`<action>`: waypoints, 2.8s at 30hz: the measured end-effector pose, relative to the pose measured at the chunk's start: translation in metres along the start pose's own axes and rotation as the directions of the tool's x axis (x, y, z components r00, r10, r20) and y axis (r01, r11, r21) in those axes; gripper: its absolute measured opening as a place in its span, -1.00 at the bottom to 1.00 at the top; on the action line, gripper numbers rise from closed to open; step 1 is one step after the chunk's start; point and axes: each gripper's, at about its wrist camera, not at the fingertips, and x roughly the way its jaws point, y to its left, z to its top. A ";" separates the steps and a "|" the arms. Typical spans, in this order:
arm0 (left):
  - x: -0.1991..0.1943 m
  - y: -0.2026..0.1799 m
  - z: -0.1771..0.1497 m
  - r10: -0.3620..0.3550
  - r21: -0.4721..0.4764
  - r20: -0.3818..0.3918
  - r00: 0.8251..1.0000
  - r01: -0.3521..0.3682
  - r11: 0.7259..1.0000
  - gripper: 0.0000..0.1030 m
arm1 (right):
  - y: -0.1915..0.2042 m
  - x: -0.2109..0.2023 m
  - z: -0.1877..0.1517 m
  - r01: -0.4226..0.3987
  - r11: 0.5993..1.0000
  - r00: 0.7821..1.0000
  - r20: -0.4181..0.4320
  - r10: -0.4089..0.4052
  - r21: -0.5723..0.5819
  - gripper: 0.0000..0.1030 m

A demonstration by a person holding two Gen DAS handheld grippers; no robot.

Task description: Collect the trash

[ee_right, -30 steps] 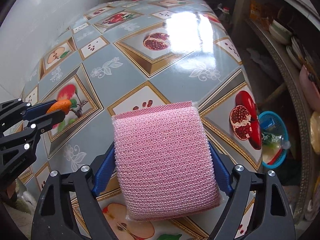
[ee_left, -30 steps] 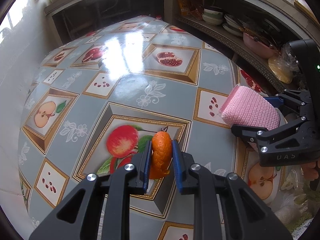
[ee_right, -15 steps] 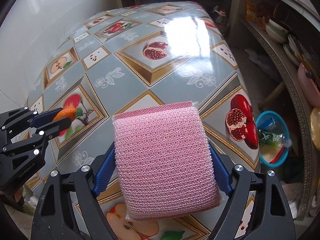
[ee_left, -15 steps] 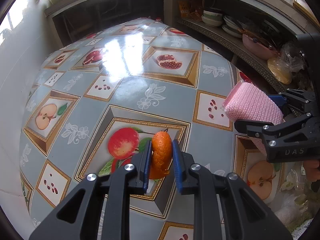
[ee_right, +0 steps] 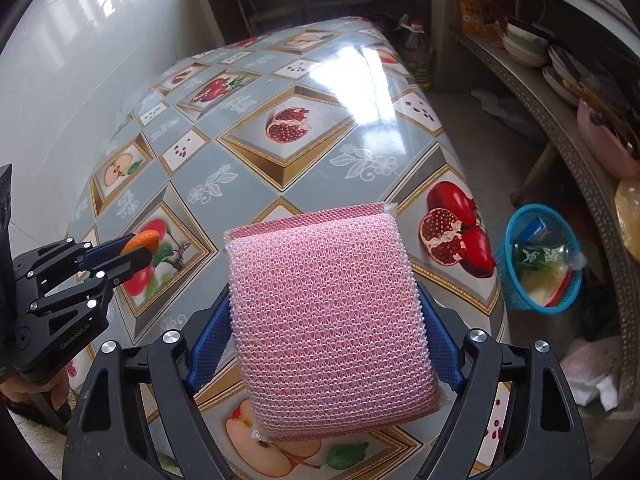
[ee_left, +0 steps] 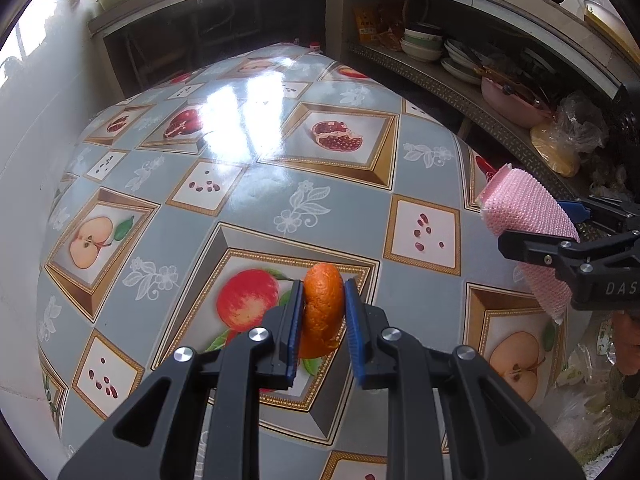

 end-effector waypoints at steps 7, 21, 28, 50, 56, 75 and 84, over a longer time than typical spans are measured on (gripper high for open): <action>-0.005 -0.010 0.009 0.000 0.024 0.013 1.000 0.000 1.000 -0.62 | -0.024 -0.013 -0.004 -0.031 0.995 0.999 0.043 0.027 0.090 0.54; -0.020 -0.097 0.103 -0.193 0.224 0.085 0.978 0.170 0.960 -0.62 | -0.221 -0.097 -0.080 0.134 0.759 0.939 0.162 -0.303 0.637 0.54; 0.016 -0.180 0.170 -0.358 0.290 -0.040 0.933 0.354 0.889 -0.62 | -0.289 -0.073 -0.128 0.067 0.610 0.954 0.128 -0.271 0.789 0.54; 0.288 -0.396 0.279 -0.347 0.210 -0.363 0.865 0.439 0.874 0.07 | -0.440 0.146 -0.092 -0.015 0.340 0.972 0.094 -0.216 0.940 0.77; 0.280 -0.386 0.276 -0.379 0.162 -0.369 0.849 0.460 0.873 0.17 | -0.441 0.144 -0.123 -0.021 0.287 0.968 0.091 -0.233 0.958 0.77; 0.027 -0.244 0.214 -0.474 0.234 0.044 0.880 0.452 0.861 0.82 | -0.295 -0.012 -0.145 0.151 0.685 0.896 0.195 -0.400 0.713 0.77; -0.075 -0.149 0.115 -0.325 0.001 0.297 0.898 0.340 0.940 0.89 | -0.205 -0.098 -0.140 0.236 0.832 0.834 0.336 -0.439 0.502 0.85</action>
